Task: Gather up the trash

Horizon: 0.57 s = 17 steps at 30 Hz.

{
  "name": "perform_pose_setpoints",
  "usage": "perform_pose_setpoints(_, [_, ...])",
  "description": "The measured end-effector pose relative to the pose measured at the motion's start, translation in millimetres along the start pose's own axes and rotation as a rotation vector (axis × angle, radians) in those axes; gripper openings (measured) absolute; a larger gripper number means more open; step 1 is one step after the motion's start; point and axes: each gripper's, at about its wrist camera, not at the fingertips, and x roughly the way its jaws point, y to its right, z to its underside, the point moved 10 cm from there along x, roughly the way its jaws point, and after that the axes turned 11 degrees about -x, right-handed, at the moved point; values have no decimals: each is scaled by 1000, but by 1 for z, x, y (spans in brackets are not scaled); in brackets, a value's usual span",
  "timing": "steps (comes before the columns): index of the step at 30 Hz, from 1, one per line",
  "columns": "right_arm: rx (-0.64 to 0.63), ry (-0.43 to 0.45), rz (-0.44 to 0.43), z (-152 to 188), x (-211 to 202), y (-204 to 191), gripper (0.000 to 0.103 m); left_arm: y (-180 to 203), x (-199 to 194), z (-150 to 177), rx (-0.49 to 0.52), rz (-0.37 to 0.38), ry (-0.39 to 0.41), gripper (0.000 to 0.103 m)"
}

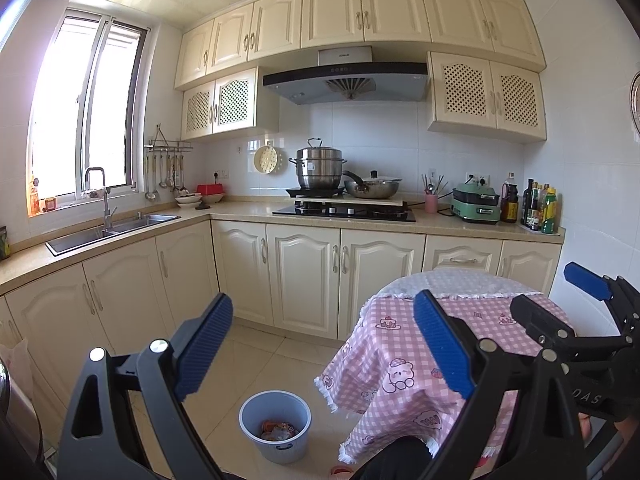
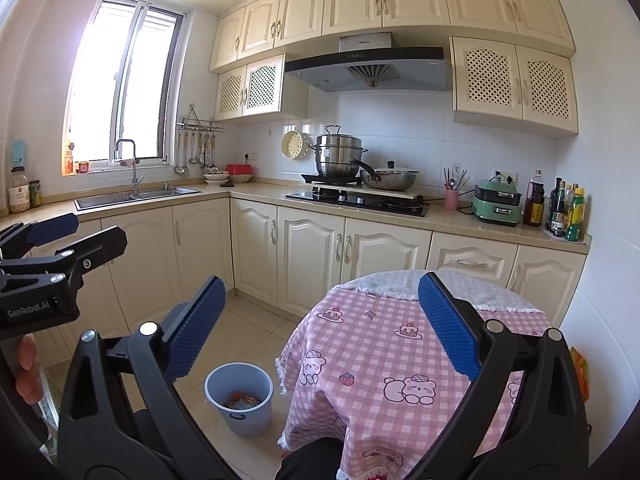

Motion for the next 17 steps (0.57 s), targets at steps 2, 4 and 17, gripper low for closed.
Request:
perform_pose_setpoints(2, [7,-5,-5,2,2,1,95,0,3,1,1,-3,-6,90])
perform_pose_setpoints(4, [15,-14,-8,6,5,2,95,-1,7,5,1,-10,-16,90])
perform_pose_setpoints(17, [33,-191,74,72,75,60,95,-26,88,66,5,-141,-224,90])
